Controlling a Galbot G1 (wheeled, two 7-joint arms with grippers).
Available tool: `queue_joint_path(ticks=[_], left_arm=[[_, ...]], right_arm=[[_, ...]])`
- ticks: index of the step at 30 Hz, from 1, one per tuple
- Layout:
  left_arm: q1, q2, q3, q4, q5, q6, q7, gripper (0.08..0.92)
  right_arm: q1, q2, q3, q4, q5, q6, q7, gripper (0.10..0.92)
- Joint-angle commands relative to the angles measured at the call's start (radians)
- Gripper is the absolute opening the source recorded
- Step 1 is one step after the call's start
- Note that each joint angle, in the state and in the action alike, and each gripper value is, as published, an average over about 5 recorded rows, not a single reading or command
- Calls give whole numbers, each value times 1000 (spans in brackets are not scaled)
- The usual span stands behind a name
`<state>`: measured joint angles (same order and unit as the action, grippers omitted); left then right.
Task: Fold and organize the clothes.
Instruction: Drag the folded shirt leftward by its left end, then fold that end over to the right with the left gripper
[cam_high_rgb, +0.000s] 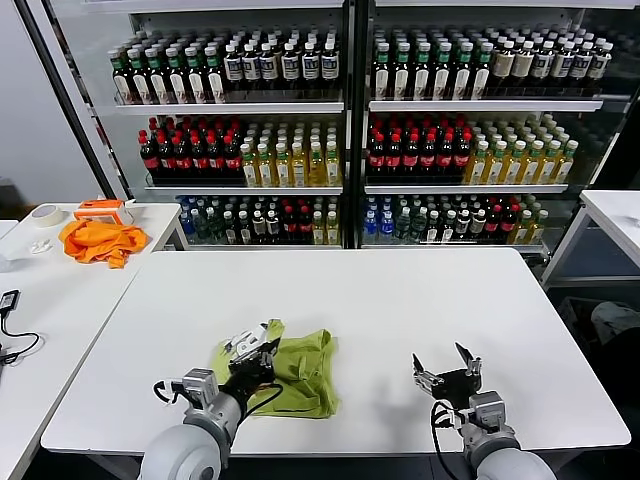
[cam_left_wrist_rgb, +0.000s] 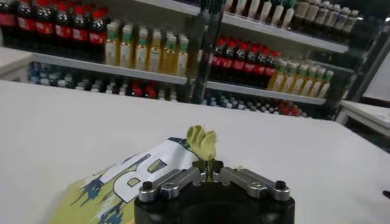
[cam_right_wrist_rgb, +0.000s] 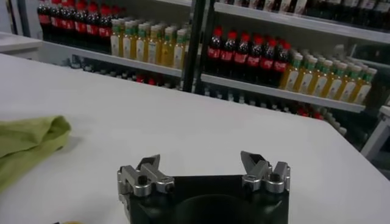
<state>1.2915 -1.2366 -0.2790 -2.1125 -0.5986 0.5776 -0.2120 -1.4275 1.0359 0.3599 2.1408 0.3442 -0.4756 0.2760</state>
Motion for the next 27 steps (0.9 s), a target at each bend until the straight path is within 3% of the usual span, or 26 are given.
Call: queue_joint_path(ticks=[1, 17, 27], left_arm=[[-36, -22, 52, 26, -53, 0, 1, 98], [-69, -79, 99, 78, -100, -1, -51, 101], [-87, -93, 61, 47, -134, -58, -37, 330]], right_arm=[[0, 5, -1, 1, -1, 0, 1, 823], [-1, 2, -8, 10, 9, -13, 0, 823], [5, 3, -17, 16, 10, -28, -5, 823]])
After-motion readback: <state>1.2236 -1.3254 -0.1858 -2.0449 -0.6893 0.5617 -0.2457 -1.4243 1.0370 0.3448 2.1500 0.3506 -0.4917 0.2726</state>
